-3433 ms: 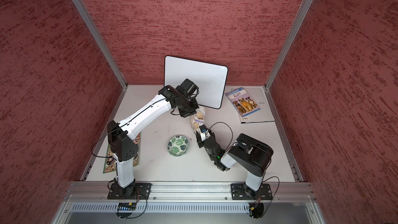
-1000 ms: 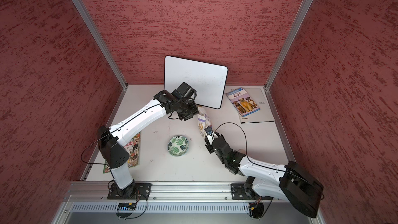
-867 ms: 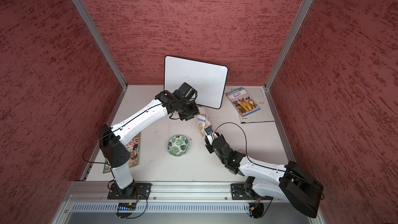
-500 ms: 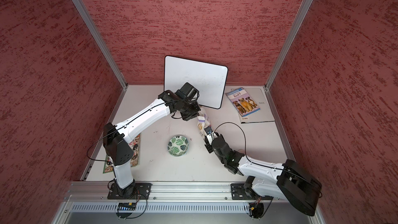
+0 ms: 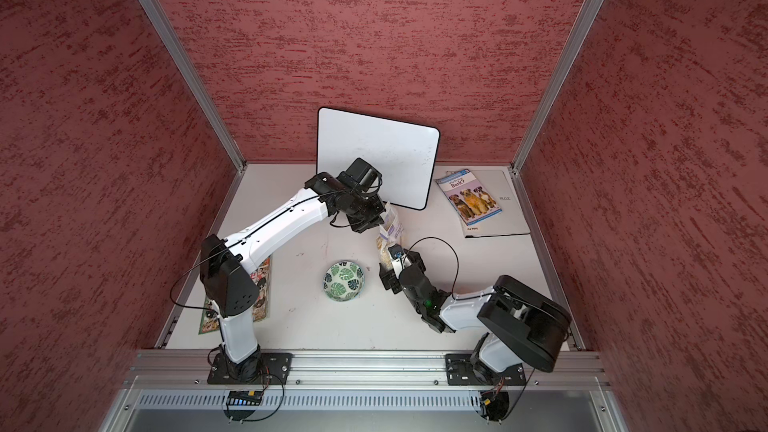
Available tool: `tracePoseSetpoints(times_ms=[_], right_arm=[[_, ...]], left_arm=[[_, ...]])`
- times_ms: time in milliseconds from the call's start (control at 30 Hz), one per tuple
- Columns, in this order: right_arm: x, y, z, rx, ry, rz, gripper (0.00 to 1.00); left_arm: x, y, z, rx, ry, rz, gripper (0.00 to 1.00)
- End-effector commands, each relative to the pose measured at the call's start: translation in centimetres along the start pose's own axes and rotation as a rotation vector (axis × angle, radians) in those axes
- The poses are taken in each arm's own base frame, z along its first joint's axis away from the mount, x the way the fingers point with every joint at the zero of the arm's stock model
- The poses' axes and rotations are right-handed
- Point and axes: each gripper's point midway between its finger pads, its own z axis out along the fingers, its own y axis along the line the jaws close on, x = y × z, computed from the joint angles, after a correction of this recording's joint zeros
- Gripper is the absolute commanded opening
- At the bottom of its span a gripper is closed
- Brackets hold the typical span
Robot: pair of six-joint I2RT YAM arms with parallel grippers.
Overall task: Pour the oats into the breakfast bowl
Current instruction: Pick up the oats bag from the center of the board.
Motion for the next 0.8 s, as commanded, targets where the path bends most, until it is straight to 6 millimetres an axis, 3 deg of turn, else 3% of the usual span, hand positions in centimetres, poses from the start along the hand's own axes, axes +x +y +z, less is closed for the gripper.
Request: tracePoseSetpoints(times_ms=[0, 267, 533, 767], right_arm=[[-2.1, -0.3, 0.9, 0.049, -0.1, 0.089, 0.97], [-3.2, -0.6, 1.6, 0.124, -0.214, 0.152, 0.99], [-4.2, -0.5, 0.1, 0.105, -0.245, 0.206, 0.99], [-4.8, -0.8, -0.8, 0.1, -0.237, 0.229, 0.99]], left_arm=[[0.2, 1.1, 1.4, -0.033, 0.029, -0.05, 0.0], [1.3, 0.6, 1.2, -0.017, 0.05, -0.121, 0.0], [0.5, -2.0, -2.1, 0.061, -0.037, -0.196, 0.0], [0.1, -2.3, -3.1, 0.063, -0.062, -0.295, 0.0]])
